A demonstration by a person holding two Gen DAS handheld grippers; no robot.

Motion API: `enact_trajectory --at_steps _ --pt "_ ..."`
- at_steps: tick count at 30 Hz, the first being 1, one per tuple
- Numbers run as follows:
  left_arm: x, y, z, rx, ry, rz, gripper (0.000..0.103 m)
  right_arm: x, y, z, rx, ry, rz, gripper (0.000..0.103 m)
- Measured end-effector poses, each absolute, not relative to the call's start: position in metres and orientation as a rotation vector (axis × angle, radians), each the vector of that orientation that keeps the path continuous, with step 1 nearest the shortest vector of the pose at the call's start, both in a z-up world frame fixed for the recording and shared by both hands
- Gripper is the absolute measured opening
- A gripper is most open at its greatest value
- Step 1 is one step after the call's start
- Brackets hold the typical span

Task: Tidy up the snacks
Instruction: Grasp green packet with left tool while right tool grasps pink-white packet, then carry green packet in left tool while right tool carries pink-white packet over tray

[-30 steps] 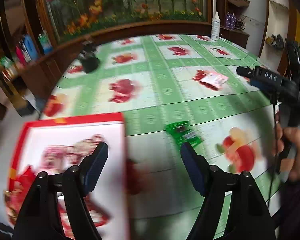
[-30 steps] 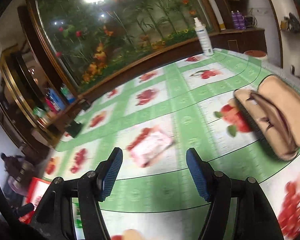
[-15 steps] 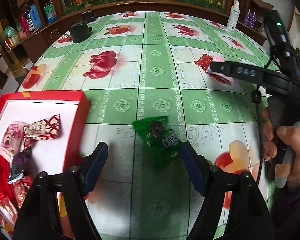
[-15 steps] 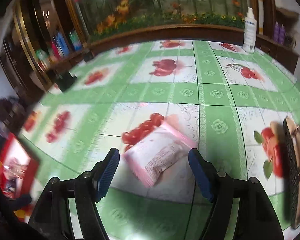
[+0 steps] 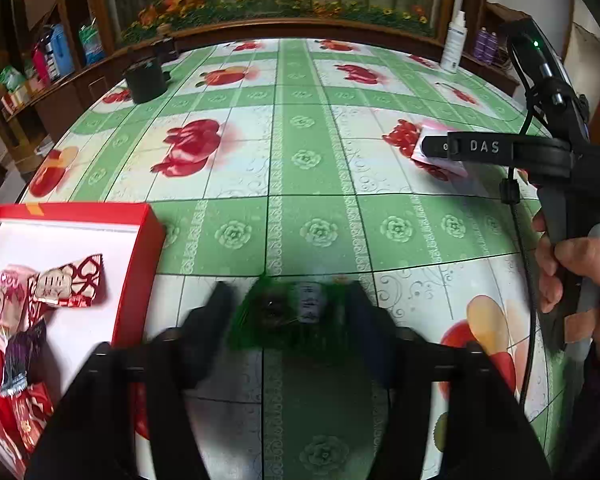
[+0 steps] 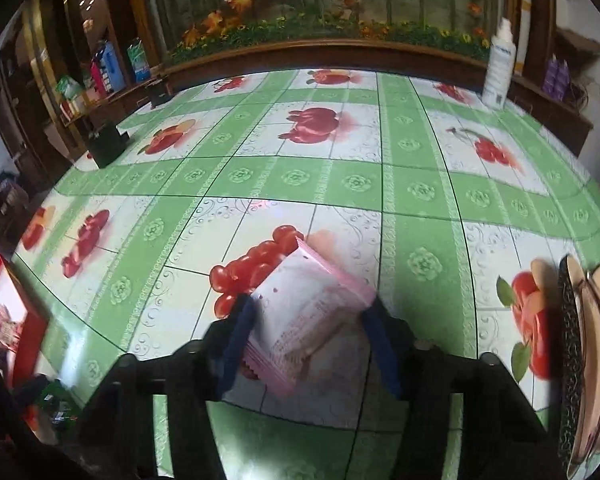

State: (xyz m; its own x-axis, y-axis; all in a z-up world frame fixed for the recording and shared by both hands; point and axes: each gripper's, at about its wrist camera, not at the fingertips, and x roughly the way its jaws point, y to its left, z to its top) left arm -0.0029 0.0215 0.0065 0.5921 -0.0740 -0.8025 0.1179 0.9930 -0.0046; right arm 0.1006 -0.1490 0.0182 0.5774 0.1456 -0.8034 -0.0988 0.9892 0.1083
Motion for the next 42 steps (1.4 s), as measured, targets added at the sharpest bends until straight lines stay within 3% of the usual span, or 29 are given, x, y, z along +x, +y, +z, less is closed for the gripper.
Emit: enact_trajectory --at_steps 3,12,28,42 --pt "-0.004 0.019 0.007 0.067 0.932 -0.135 0.042 0.099 -0.157 0.020 0.086 0.971 0.150 0.041" --pt "-0.024 0.020 0.017 0.036 0.935 -0.183 0.041 0.086 -0.166 0.036 0.183 0.928 0.234 0.027" --pt "-0.060 0.068 0.054 0.030 0.823 -0.147 0.041 0.034 -0.110 0.054 0.092 0.794 0.213 0.025" --pt "-0.090 0.170 0.079 0.010 0.701 0.024 0.042 -0.048 0.005 0.106 -0.001 0.606 0.414 0.024"
